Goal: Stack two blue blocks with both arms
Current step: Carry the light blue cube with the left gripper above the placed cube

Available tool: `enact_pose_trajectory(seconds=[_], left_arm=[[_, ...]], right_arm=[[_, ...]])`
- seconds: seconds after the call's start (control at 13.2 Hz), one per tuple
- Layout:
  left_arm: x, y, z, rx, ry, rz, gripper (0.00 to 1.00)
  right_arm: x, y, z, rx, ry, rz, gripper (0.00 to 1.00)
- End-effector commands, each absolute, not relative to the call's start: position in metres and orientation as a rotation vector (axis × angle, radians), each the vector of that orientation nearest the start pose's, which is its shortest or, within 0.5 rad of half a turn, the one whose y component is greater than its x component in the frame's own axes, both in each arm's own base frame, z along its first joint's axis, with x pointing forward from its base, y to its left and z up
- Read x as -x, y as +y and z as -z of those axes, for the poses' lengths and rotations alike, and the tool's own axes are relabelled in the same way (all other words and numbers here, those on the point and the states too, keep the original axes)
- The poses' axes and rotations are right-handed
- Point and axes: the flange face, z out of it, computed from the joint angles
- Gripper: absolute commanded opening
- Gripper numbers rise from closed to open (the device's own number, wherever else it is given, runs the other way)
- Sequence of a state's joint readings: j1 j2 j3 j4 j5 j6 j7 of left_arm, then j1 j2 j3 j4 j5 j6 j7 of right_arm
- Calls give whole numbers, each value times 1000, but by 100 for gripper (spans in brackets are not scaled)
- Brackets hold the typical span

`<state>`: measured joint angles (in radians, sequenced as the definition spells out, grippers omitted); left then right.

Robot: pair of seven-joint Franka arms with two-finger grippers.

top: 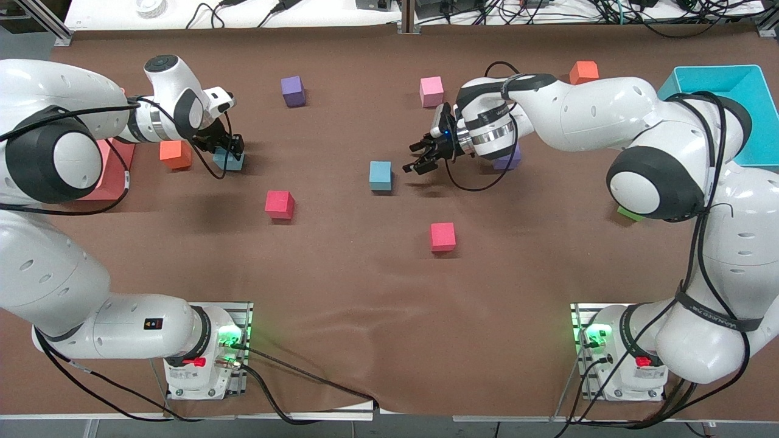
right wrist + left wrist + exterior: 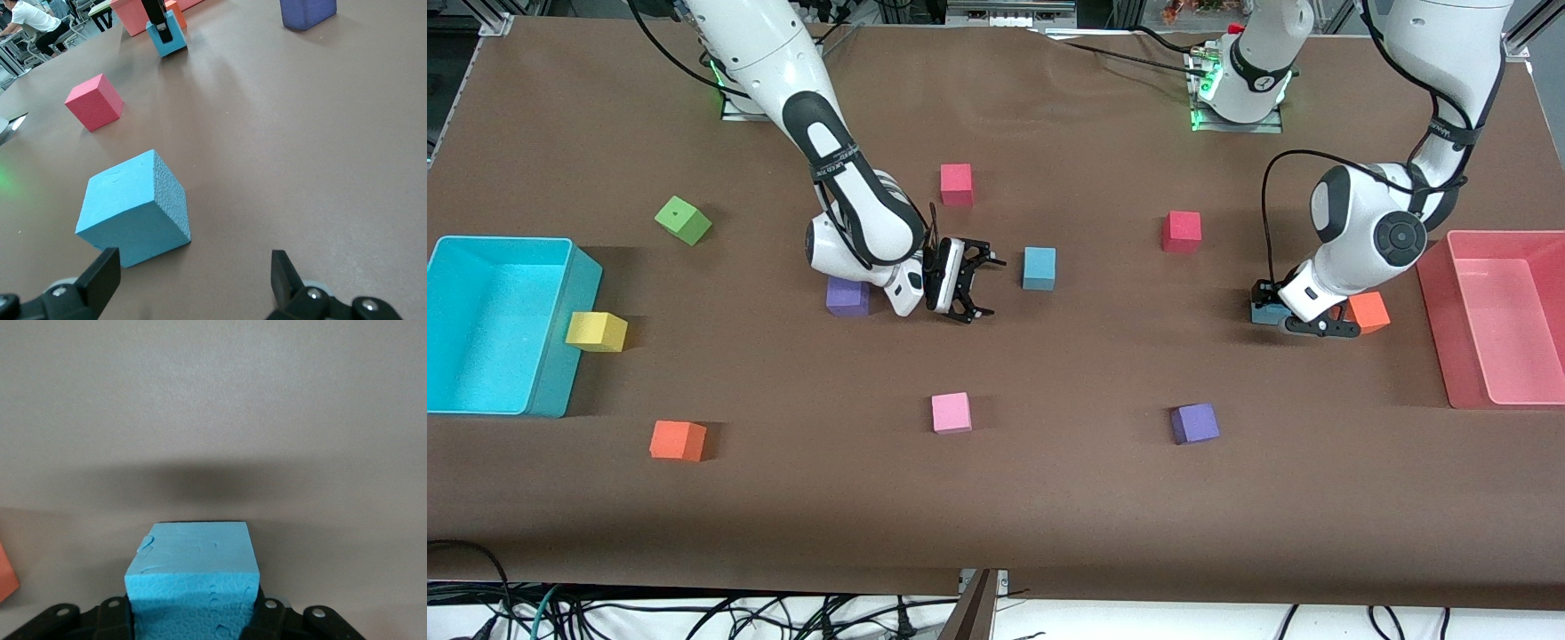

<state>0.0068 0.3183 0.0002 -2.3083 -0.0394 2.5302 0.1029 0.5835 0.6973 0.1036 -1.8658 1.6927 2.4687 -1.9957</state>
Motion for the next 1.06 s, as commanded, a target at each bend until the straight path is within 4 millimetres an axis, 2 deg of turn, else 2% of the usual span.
enact_pose_trajectory(seconds=[0.0, 0.08, 0.15, 0.23, 0.3, 0.46, 0.61, 0.83, 0.99], left_arm=[[-516, 2, -222, 3172, 99, -104, 8], [-517, 2, -233, 3174, 100, -102, 0], [-520, -1, -245, 3176, 97, -87, 0], [-523, -10, -261, 3177, 121, -61, 0], [-525, -29, -273, 3182, 169, -43, 0], [-533, -82, -297, 3198, 166, -1, 0], [-532, -138, -314, 3215, 61, -10, 0], [-518, -213, -331, 3234, -77, -31, 0], [-502, -268, -334, 3242, -189, -59, 0]], right_arm=[[-483, 399, -131, 1886, -1231, 640, 100], [-483, 400, -132, 1885, -1233, 640, 100], [-484, 399, -132, 1882, -1244, 643, 100], [-483, 399, -132, 1883, -1245, 641, 100], [-484, 399, -132, 1883, -1244, 642, 100], [-484, 398, -133, 1883, -1246, 643, 100], [-485, 398, -134, 1881, -1248, 647, 100], [-487, 394, -133, 1886, -1249, 649, 100], [-487, 396, -134, 1883, -1250, 650, 100]])
